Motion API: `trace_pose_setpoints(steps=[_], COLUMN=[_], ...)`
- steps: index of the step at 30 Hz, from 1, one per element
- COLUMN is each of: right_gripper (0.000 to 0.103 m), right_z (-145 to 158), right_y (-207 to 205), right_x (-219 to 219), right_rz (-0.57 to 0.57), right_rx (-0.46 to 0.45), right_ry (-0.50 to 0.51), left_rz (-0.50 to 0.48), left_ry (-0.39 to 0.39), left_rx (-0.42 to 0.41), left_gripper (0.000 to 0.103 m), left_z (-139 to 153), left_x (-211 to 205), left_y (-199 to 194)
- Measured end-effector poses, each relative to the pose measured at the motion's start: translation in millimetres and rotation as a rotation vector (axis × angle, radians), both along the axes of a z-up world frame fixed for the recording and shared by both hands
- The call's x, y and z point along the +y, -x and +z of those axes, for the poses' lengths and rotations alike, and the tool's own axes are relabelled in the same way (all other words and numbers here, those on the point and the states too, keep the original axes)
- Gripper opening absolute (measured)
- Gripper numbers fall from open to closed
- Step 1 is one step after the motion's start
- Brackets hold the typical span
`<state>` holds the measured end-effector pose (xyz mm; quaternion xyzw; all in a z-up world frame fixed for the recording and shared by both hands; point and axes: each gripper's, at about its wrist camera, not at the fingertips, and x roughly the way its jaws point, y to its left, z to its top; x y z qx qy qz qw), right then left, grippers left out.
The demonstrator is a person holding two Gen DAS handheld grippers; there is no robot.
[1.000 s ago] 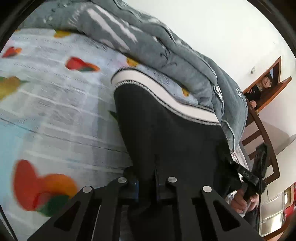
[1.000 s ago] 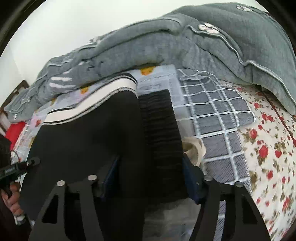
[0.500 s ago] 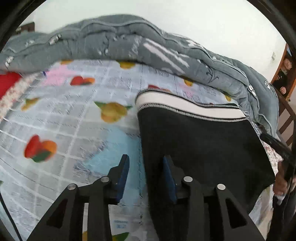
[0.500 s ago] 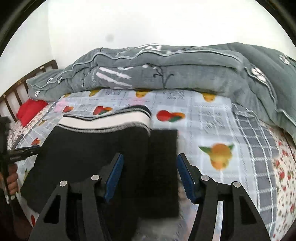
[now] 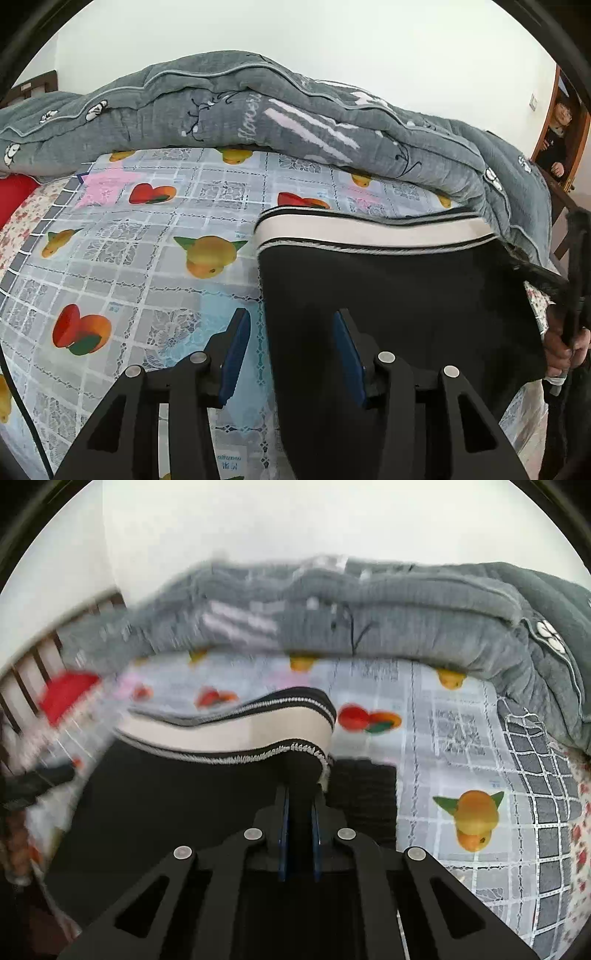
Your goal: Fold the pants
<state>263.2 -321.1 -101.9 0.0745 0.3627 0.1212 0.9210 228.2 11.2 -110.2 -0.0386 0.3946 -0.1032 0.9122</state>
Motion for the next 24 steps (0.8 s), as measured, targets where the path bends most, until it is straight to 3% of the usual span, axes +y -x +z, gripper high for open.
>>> trace_pose_setpoints(steps=[2, 4, 7, 8, 11, 12, 14, 16, 18, 20, 22, 24], right_gripper=[0.009, 0.010, 0.023, 0.035, 0.040, 0.043, 0.061, 0.062, 0.065, 0.065, 0.054, 0.053], right_z=[-2, -24, -44, -38, -22, -20, -25, -43, -61, -64, -60, -57], right_y=[1, -13, -20, -16, 6, 15, 29, 39, 44, 45, 43, 36], right_x=[-7, -14, -31, -37, -47, -49, -49, -45, -41, -40, -35, -26], right_rz=[-0.033, -0.058, -0.090, -0.113, -0.149, -0.147, -0.114, -0.094, -0.096, -0.126, -0.122, -0.127], right_rx=[-0.006, 0.068, 0.115, 0.119, 0.093, 0.099, 0.137, 0.192, 0.219, 0.213, 0.192, 0.192], right_ry=[0.050, 0.099, 0.046, 0.034, 0.017, -0.003, -0.048, -0.061, -0.111, -0.136, -0.155, -0.147], left_rz=[-0.004, -0.008, -0.018, -0.025, -0.065, -0.082, -0.122, -0.143, -0.147, -0.130, -0.102, -0.079], left_ry=[0.000, 0.008, 0.034, 0.042, 0.079, 0.106, 0.173, 0.235, 0.266, 0.279, 0.304, 0.300], left_rx=[-0.004, 0.013, 0.050, 0.062, 0.104, 0.125, 0.178, 0.224, 0.200, 0.186, 0.161, 0.140], left_gripper=[0.045, 0.048, 0.048, 0.048, 0.049, 0.051, 0.058, 0.057, 0.054, 0.036, 0.026, 0.023], left_z=[0, -3, -13, -16, -28, -34, -47, -61, -64, -64, -63, -57], left_x=[3, 3, 1, 1, 0, 1, 0, -1, -3, -4, 0, 7], left_y=[0, -3, -4, -2, 7, 12, 18, 20, 21, 19, 15, 8])
